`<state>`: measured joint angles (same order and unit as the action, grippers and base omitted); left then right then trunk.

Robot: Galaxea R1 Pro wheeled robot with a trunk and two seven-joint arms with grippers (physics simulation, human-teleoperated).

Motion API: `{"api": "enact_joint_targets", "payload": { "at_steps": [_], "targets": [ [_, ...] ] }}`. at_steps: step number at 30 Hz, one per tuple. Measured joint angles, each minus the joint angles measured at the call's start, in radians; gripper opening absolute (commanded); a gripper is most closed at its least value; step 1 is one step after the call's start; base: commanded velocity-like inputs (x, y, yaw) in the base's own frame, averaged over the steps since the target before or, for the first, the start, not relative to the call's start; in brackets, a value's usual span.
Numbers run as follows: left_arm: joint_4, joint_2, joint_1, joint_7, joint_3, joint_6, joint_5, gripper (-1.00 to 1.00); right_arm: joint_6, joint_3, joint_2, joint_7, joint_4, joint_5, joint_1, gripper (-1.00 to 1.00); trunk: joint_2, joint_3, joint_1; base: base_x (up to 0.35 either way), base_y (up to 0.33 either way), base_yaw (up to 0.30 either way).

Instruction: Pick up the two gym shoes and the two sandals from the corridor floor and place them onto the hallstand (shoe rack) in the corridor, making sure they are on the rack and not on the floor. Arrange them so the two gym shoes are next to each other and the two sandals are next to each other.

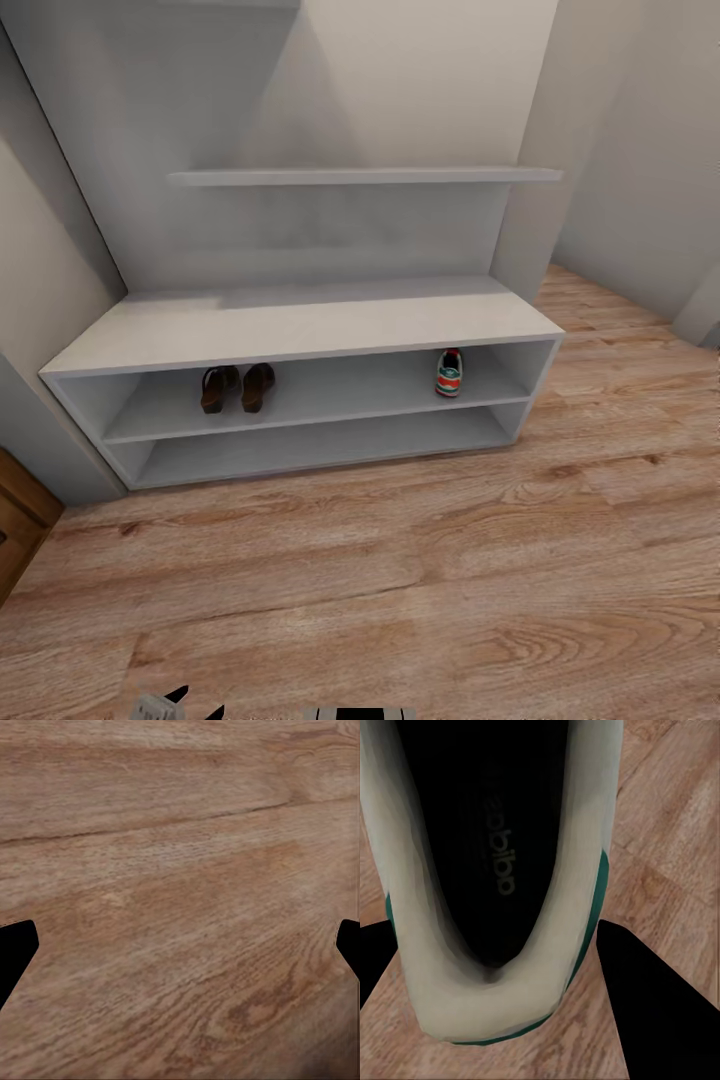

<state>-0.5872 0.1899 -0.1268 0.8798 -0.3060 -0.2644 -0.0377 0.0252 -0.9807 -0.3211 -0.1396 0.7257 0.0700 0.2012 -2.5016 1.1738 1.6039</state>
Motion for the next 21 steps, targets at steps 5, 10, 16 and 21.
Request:
{"api": "enact_joint_targets", "payload": {
  "at_steps": [5,10,16,21],
  "targets": [
    [0.000,0.000,0.000,0.001,0.000,0.000,-0.001,1.00,0.001,0.000,0.001,0.000,-0.002,0.000,0.000,-1.00,0.000,0.000,0.000,-0.172,-0.209,0.000],
    [0.000,0.000,0.000,0.001,0.000,0.001,-0.002,1.00,0.001,0.000,0.001,0.000,-0.003,0.000,0.000,-1.00,0.000,0.000,0.000,-0.266,-0.139,0.000],
    [0.000,0.001,0.000,0.002,-0.002,0.001,-0.002,1.00,0.001,0.000,0.001,0.000,-0.004,0.000,0.000,-1.00,0.000,0.000,0.000,-0.214,-0.070,0.000],
    [0.000,0.002,0.000,0.001,-0.003,0.002,-0.003,1.00,0.001,0.000,0.001,0.000,-0.005,0.000,0.000,-1.00,0.000,0.000,0.000,-0.050,-0.015,0.000]
  ]
}}
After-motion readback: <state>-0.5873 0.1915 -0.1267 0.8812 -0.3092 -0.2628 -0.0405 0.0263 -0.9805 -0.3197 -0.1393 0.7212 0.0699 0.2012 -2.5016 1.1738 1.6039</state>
